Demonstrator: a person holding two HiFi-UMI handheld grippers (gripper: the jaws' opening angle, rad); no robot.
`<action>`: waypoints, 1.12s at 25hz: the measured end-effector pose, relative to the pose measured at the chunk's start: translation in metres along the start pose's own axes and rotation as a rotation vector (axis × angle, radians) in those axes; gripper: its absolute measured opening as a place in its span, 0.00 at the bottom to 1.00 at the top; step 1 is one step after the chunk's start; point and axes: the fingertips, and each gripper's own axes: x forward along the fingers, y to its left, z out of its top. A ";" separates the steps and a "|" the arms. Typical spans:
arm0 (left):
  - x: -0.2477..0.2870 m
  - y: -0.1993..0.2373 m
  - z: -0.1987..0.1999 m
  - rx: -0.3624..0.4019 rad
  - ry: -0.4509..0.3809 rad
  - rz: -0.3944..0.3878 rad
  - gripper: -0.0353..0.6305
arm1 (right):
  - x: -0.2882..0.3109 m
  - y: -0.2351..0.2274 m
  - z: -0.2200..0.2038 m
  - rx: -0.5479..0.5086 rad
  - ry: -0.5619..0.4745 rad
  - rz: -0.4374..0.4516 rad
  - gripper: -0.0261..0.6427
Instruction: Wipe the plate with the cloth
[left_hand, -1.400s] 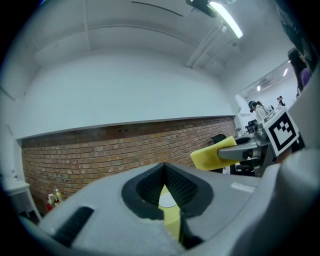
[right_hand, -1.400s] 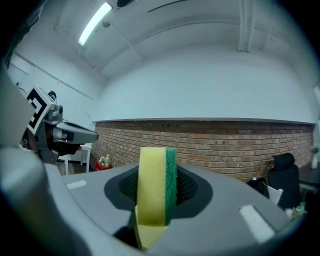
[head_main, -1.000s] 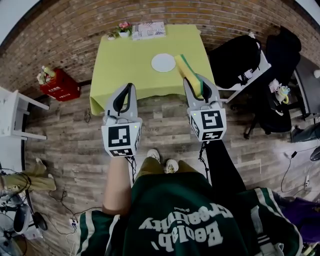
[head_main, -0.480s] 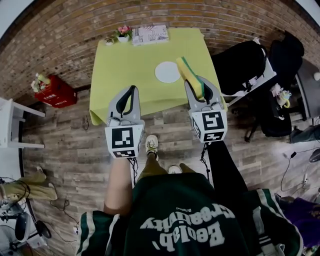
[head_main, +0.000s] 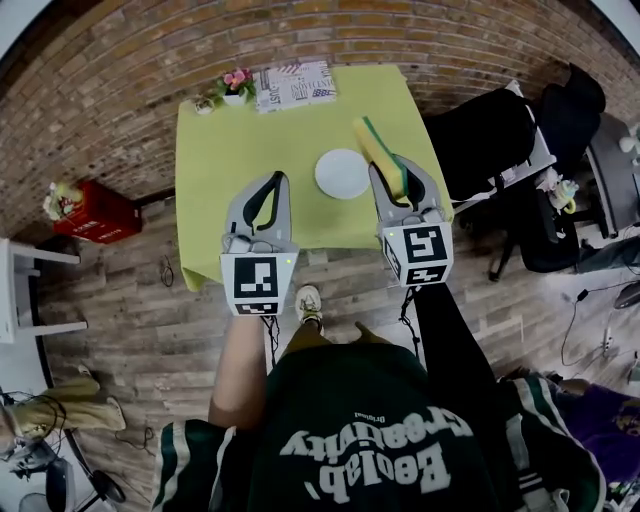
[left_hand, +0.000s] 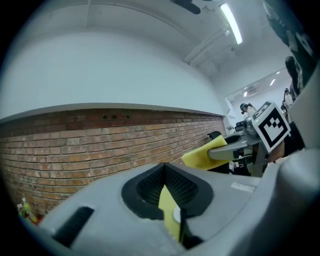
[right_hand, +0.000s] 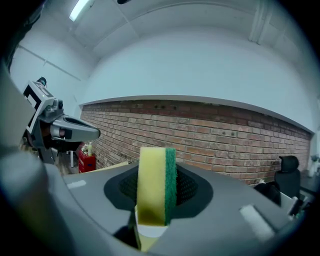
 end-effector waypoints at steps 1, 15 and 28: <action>0.008 0.005 0.000 0.003 -0.004 -0.013 0.05 | 0.009 0.000 0.000 0.001 0.005 -0.002 0.23; 0.079 0.075 -0.013 -0.024 -0.032 -0.092 0.05 | 0.094 0.001 -0.003 0.026 0.040 -0.046 0.23; 0.114 0.079 -0.036 -0.066 -0.013 -0.141 0.05 | 0.103 0.000 -0.030 0.097 0.075 -0.040 0.23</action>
